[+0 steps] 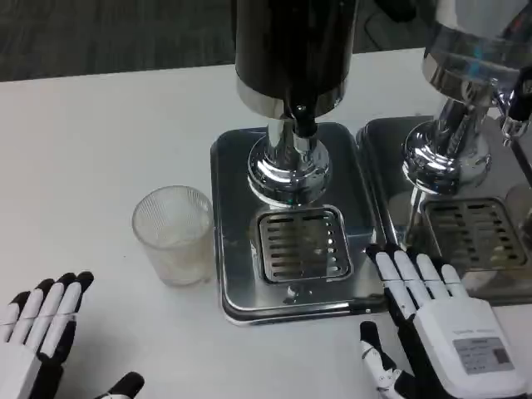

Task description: Grasp the cup under the faucet to collect the drink, then remove the cup.

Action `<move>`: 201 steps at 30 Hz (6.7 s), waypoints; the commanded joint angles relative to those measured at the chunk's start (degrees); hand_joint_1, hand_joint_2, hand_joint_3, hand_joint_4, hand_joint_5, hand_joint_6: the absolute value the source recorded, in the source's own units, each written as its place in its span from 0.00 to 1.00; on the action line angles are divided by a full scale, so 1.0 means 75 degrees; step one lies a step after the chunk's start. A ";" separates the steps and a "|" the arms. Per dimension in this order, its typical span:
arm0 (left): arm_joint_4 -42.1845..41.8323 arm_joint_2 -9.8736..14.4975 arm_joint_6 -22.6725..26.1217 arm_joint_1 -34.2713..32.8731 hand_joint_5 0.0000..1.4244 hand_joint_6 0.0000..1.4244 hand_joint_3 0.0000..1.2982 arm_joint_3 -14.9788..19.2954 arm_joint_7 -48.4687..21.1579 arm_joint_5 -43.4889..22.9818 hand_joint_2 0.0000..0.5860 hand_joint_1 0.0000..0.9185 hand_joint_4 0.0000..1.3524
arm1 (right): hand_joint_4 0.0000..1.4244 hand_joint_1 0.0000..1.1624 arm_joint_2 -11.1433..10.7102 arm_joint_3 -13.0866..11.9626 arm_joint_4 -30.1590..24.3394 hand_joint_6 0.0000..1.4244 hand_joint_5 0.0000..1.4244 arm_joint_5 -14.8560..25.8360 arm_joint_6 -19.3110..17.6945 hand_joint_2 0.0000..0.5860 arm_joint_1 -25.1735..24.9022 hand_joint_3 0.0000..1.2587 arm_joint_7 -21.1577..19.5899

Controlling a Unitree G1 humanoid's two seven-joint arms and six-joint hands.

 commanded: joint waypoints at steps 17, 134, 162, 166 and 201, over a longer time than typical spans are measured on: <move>0.1858 -0.1016 -0.0873 -0.2642 0.00 0.00 0.00 -0.0189 -0.1670 -0.2350 0.10 0.04 0.00 | 0.00 0.15 0.0291 0.0274 0.0200 0.00 0.00 -0.0139 0.0414 0.87 -0.0228 0.00 0.0002; 0.6497 -0.2648 -0.2098 -0.7770 0.46 0.52 0.27 -0.2578 -0.0009 -0.0723 0.24 0.49 0.27 | 0.00 0.11 0.0865 0.0492 -0.0233 0.00 0.00 -0.0144 0.1249 0.82 0.0192 0.03 -0.0026; 0.6982 -0.2530 -0.1391 -0.7549 0.41 0.44 0.21 -0.3160 -0.0069 -0.0596 0.18 0.33 0.21 | 0.00 0.11 0.0811 0.0498 -0.0208 0.00 0.00 -0.0057 0.1241 0.82 0.0084 0.03 0.0073; 0.7014 -0.2551 -0.1431 -0.7575 0.37 0.36 0.18 -0.3170 -0.0325 -0.0680 0.16 0.20 0.17 | 0.00 0.11 0.0807 0.0487 -0.0226 0.00 0.00 -0.0047 0.1248 0.82 0.0110 0.03 0.0077; 0.4329 -0.1204 -0.4221 -0.6392 0.06 0.00 0.00 -0.1370 -0.1723 -0.2813 0.07 0.00 0.00 | 0.00 0.11 0.0545 0.0216 -0.0216 0.00 0.00 0.0152 0.1090 0.82 -0.0159 0.03 0.0307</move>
